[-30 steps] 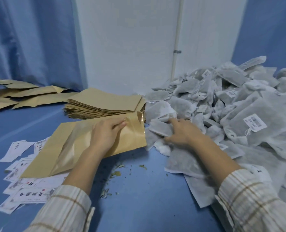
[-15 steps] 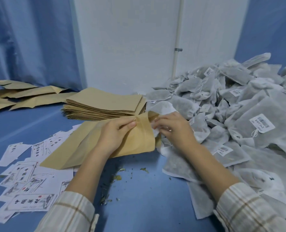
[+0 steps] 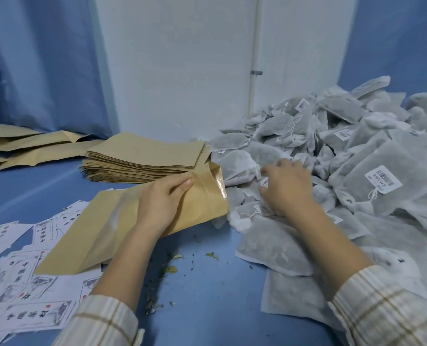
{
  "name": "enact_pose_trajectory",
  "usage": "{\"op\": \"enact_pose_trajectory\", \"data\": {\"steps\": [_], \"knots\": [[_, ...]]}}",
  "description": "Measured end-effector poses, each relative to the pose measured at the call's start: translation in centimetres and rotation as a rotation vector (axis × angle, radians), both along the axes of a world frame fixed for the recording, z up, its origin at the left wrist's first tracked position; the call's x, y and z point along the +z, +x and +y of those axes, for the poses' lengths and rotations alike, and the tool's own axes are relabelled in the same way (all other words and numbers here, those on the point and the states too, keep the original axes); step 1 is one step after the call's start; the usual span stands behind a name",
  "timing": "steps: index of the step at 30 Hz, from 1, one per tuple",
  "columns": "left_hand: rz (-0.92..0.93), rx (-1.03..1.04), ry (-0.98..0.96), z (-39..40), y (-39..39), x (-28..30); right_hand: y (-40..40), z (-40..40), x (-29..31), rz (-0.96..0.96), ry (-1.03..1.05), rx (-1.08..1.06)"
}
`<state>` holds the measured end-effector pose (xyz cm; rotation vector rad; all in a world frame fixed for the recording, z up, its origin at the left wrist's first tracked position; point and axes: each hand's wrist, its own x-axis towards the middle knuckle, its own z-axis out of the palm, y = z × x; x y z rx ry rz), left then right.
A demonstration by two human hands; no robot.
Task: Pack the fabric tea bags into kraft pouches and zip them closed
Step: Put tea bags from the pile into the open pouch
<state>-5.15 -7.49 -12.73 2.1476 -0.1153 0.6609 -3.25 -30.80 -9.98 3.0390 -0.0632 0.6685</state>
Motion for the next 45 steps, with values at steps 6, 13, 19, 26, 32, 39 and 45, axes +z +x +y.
{"op": "enact_pose_trajectory", "data": {"steps": [6,13,19,26,32,39,45], "knots": [[-0.037,-0.025,0.022,-0.9,-0.1,-0.2,-0.3,-1.5,-1.5,0.032,0.256,-0.074],[-0.057,0.0,0.025,-1.2,-0.2,-0.4,-0.8,0.2,-1.5,-0.034,1.122,0.332],[-0.089,0.035,-0.015,-0.5,0.0,0.0,-1.6,-0.5,-1.1,0.169,1.261,0.636],[-0.204,-0.193,0.001,-3.0,-0.9,0.3,-1.0,4.4,-1.5,0.328,1.176,0.551],[-0.199,-0.125,0.112,-1.8,-0.6,-0.4,-2.4,3.2,-1.0,0.456,0.776,0.665],[-0.183,-0.071,0.063,-0.8,-0.2,-0.7,-3.2,0.0,1.9,0.895,0.195,0.227],[-0.198,-0.071,0.072,-0.5,-0.2,-0.7,-2.3,0.2,0.5,0.68,0.31,0.386]]}}
